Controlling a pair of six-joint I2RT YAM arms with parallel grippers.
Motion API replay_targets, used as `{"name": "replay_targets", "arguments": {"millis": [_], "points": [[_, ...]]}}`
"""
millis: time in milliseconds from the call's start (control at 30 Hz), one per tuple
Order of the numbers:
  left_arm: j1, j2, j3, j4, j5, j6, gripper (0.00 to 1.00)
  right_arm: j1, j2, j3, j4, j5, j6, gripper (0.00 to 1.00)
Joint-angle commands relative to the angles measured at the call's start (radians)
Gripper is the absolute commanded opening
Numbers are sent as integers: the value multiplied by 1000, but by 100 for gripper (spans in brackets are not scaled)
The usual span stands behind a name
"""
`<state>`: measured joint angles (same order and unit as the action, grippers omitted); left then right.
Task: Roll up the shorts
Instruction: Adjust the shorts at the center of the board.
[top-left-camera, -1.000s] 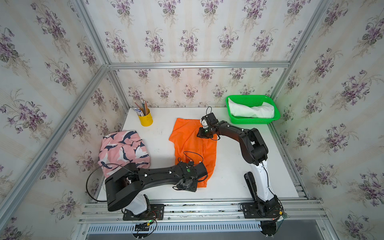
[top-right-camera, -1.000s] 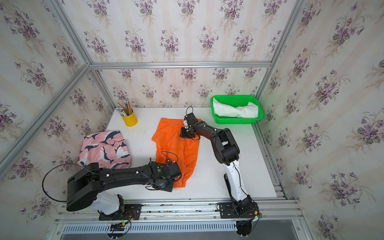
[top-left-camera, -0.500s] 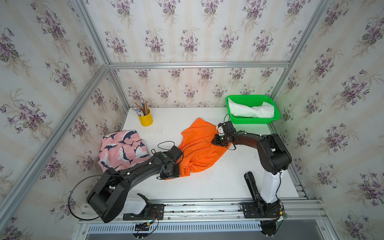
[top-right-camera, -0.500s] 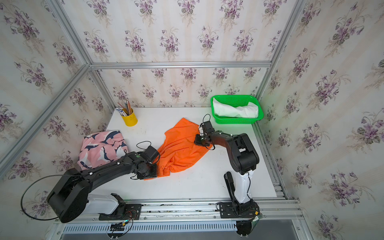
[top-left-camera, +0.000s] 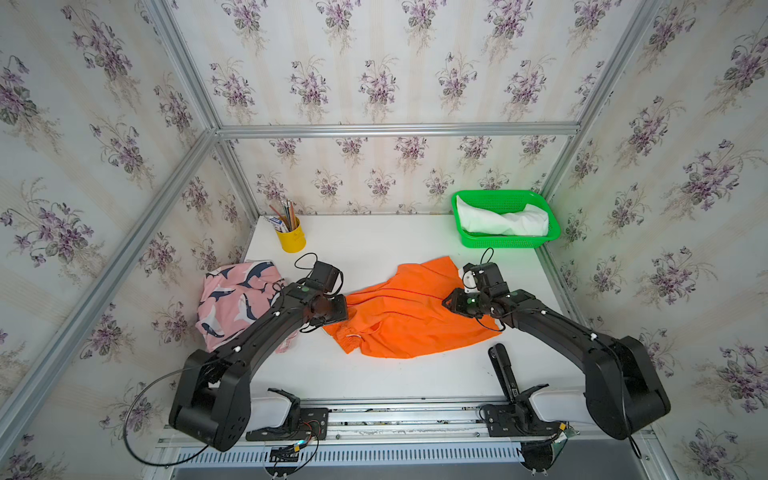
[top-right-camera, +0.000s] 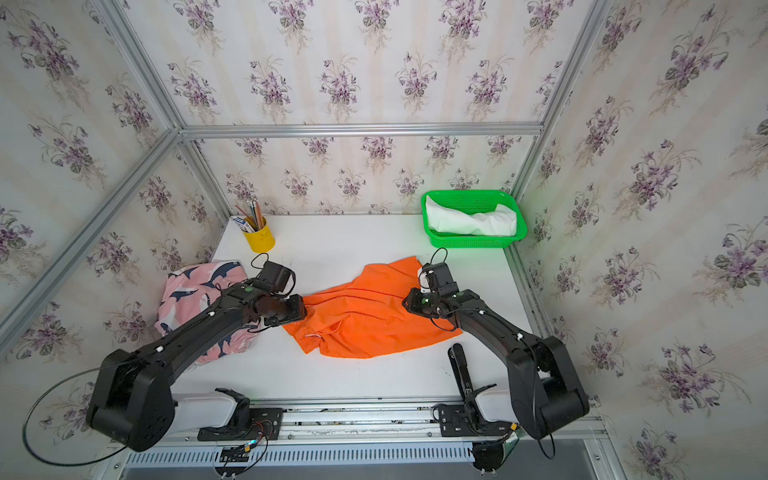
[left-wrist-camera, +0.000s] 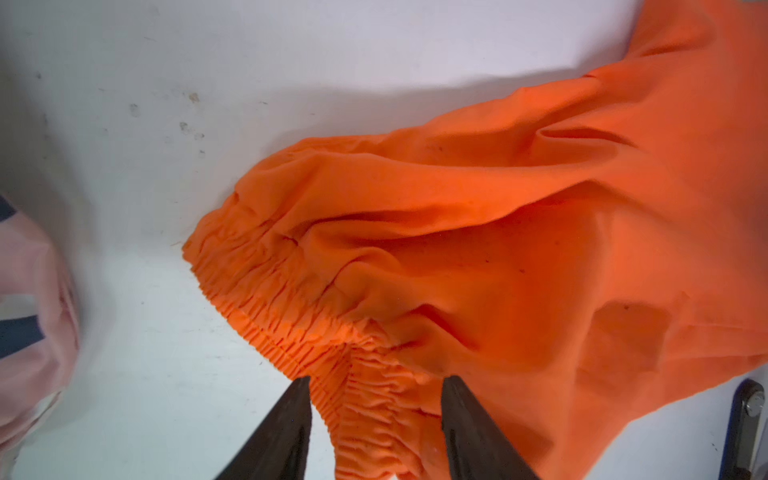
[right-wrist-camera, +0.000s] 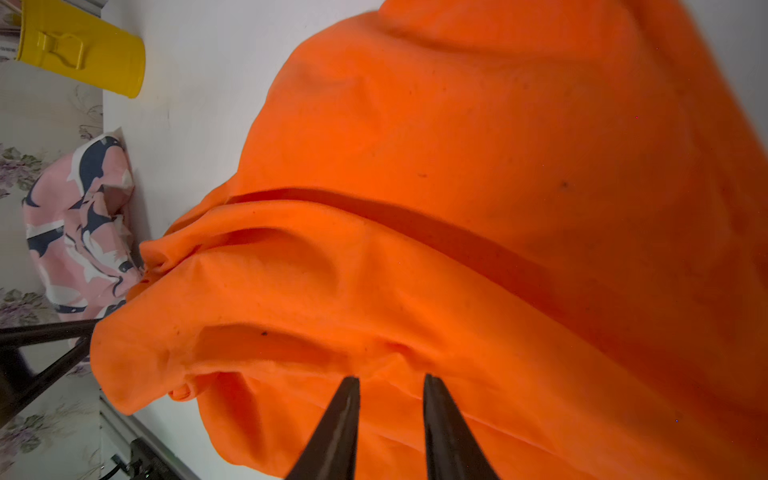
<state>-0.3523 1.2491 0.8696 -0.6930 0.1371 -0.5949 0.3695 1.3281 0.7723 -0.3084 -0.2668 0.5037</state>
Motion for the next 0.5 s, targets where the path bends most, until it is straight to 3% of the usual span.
{"name": "replay_targets", "arguments": {"millis": [0,167,467], "points": [[-37,-47,12,-134,-14,-25,54,-32,5,22,-123,124,-61,32],[-96,-74,-21,-173,12,-105,54,-71,22,20,-154,169,-92,33],[-230,41,-117,-32,38,-195,60,-90,-14,10,-79,3,-76,33]]}}
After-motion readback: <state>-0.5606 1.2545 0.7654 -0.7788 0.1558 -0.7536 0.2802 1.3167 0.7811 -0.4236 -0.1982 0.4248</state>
